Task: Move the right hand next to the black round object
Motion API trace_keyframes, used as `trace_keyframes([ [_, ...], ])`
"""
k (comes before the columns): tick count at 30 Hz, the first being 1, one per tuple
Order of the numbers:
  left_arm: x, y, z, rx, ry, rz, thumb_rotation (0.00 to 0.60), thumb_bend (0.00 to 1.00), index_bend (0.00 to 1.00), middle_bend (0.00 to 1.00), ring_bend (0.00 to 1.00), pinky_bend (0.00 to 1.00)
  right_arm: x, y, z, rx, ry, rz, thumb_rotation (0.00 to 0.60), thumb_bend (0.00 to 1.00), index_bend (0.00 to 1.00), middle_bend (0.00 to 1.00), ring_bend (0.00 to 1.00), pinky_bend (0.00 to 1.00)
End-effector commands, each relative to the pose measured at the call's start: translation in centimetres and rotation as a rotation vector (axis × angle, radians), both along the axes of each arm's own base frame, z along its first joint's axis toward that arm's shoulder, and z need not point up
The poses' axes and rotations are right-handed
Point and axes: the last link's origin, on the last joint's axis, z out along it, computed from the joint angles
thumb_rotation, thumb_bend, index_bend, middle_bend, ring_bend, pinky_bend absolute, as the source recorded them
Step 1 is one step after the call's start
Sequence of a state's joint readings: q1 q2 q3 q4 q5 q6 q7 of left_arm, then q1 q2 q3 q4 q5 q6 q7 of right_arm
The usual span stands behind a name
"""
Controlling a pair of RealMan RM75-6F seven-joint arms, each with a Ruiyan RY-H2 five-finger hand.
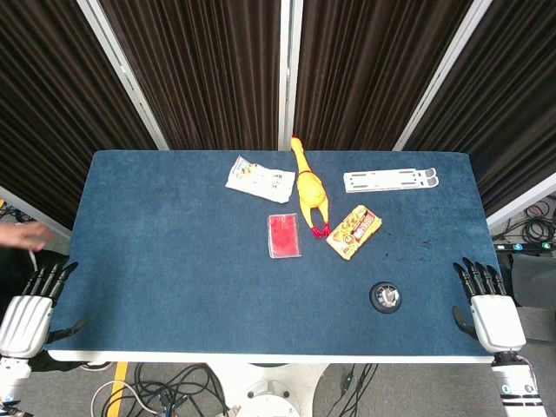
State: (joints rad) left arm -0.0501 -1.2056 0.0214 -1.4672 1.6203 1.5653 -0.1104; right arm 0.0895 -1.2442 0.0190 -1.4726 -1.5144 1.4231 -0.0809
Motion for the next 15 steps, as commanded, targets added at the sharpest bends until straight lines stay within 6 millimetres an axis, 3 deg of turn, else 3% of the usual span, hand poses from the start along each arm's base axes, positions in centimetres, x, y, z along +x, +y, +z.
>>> trace_keyframes([
  [1,0.0,0.0,0.03,0.002,-0.004,-0.001,0.6,0.12,0.1,0.03,0.0,0.14,0.03,-0.02,-0.01,-0.002,-0.001,0.001,0.6,0.41,0.0,0.0,0.0,0.0],
  [6,-0.09,-0.1,0.12,0.004,-0.003,0.001,0.6,0.12,0.1,0.03,0.0,0.14,-0.02,0.02,-0.21,0.005,0.003,0.003,0.6,0.67,0.0,0.0,0.0,0.0],
  [15,-0.1,-0.02,0.08,0.003,-0.002,-0.003,0.6,0.12,0.1,0.03,0.0,0.14,-0.03,-0.06,-0.41,0.012,-0.002,0.008,0.6,0.68,0.0,0.0,0.0,0.0],
])
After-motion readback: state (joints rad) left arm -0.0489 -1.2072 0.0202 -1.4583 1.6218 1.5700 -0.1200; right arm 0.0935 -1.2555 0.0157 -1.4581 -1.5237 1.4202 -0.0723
